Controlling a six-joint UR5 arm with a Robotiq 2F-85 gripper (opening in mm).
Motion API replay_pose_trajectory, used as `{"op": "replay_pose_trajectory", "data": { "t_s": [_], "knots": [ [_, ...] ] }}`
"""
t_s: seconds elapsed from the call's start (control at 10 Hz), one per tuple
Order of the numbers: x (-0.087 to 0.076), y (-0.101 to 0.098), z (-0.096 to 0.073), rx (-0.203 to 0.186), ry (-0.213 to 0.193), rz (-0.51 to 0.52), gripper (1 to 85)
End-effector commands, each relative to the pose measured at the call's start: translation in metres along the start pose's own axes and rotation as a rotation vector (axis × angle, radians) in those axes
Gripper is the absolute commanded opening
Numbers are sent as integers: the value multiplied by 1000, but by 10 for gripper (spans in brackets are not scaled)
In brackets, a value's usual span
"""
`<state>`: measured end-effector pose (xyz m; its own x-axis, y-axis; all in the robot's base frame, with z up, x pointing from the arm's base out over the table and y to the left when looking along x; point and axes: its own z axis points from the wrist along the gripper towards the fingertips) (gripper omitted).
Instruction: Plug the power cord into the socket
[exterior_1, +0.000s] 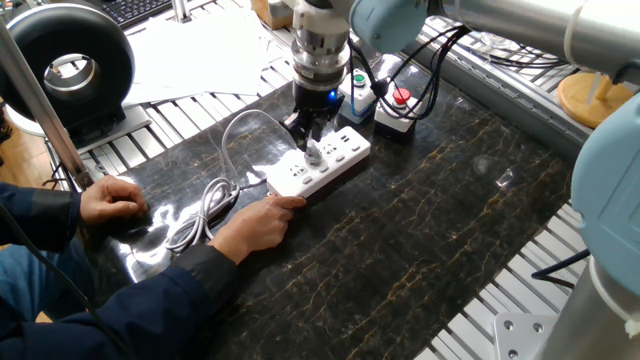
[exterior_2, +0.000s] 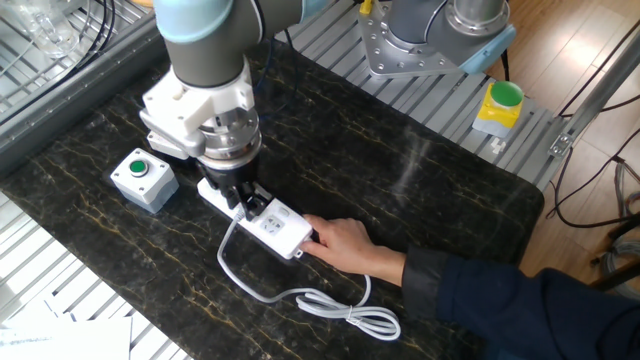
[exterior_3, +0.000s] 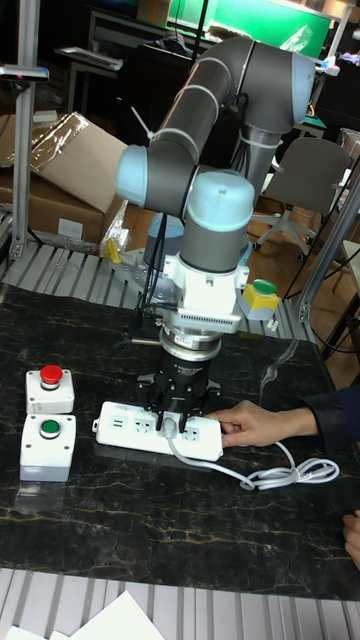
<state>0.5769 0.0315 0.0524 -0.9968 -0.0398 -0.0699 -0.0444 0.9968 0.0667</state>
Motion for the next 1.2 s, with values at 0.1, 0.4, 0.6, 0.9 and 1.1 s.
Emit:
{"op": "replay_pose_trajectory", "data": {
  "t_s": [0.1, 0.4, 0.6, 0.9, 1.1],
  "knots": [
    [13, 3, 5, -4, 19, 10, 367],
    [12, 3, 6, -5, 14, 11, 340],
    [11, 2, 7, -4, 9, 13, 297],
    [9, 2, 8, -2, 3, 17, 17],
    [3, 2, 18, -4, -15, 17, 17]
  ]
}}
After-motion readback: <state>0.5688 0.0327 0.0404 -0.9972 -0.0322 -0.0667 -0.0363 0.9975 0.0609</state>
